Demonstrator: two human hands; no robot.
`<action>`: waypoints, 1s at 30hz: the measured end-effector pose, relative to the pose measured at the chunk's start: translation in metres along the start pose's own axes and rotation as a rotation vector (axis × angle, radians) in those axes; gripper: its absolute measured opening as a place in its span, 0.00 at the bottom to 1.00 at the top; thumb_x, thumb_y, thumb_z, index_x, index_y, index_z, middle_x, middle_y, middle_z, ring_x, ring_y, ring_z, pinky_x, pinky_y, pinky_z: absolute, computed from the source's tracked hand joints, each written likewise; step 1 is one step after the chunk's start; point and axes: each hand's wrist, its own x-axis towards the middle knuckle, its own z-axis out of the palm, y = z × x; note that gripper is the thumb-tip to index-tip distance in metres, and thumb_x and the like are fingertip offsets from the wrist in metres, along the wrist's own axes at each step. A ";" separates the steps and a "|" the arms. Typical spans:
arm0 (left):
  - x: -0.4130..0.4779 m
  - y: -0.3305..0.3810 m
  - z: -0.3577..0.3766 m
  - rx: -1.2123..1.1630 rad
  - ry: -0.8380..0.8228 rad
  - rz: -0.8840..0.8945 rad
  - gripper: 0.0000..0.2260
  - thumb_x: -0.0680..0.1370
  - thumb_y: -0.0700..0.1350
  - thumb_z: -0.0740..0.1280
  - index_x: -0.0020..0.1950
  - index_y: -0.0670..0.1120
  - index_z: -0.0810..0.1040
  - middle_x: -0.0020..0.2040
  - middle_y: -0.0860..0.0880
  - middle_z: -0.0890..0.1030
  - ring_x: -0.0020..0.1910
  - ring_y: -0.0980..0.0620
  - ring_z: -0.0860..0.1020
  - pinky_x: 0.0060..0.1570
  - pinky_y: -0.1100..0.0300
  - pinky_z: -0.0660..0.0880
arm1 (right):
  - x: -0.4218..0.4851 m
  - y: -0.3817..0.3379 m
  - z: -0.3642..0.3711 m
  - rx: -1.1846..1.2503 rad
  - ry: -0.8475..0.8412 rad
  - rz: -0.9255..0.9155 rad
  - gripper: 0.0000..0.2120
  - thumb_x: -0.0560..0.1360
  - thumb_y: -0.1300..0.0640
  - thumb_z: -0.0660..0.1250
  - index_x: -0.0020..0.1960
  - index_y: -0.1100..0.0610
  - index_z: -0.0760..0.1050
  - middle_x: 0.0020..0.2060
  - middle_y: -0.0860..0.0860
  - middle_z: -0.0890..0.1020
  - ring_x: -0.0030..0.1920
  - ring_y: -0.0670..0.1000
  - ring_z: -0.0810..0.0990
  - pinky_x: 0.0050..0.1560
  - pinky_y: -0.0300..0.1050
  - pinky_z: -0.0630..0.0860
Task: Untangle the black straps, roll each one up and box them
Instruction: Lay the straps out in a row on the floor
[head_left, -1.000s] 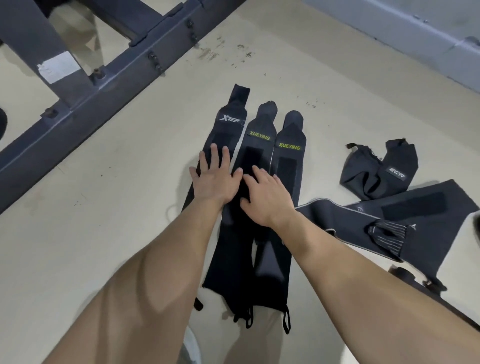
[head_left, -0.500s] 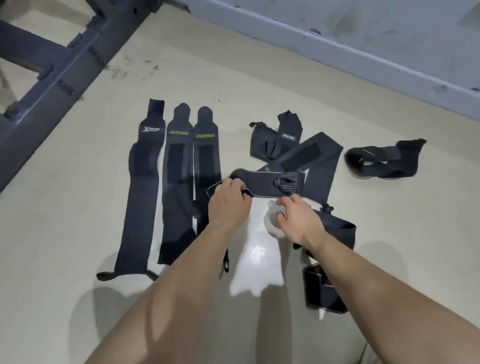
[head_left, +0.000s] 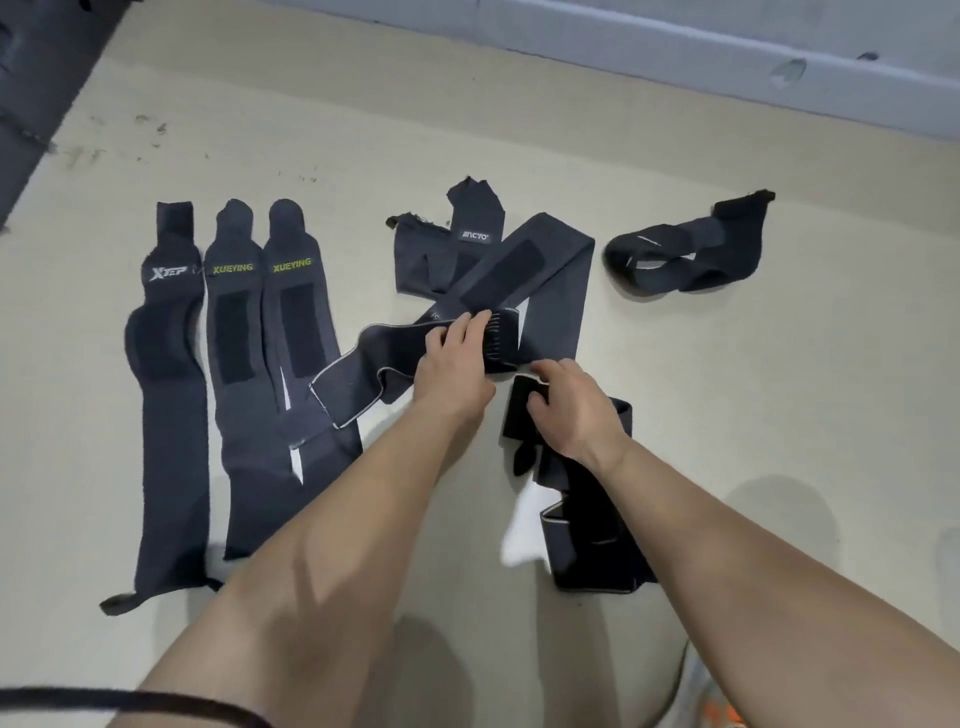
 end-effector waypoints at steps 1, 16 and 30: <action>0.004 0.001 0.003 0.030 -0.020 0.001 0.37 0.77 0.45 0.70 0.81 0.54 0.54 0.78 0.50 0.63 0.72 0.41 0.62 0.64 0.48 0.70 | 0.002 0.002 0.002 0.020 0.004 0.004 0.21 0.77 0.56 0.60 0.70 0.52 0.72 0.62 0.54 0.76 0.63 0.59 0.75 0.63 0.55 0.74; -0.017 0.016 -0.012 -0.221 -0.161 -0.093 0.05 0.77 0.39 0.64 0.47 0.49 0.76 0.51 0.47 0.82 0.49 0.47 0.79 0.49 0.56 0.76 | -0.006 0.007 -0.030 0.161 -0.036 0.059 0.28 0.75 0.64 0.58 0.75 0.53 0.68 0.67 0.54 0.77 0.68 0.55 0.75 0.68 0.50 0.71; -0.127 0.039 -0.142 -1.035 -0.304 -0.068 0.03 0.76 0.41 0.67 0.43 0.44 0.78 0.40 0.47 0.75 0.39 0.53 0.77 0.40 0.60 0.74 | -0.085 -0.065 -0.093 0.547 0.005 -0.177 0.05 0.72 0.63 0.68 0.40 0.58 0.81 0.34 0.50 0.81 0.36 0.46 0.76 0.41 0.45 0.74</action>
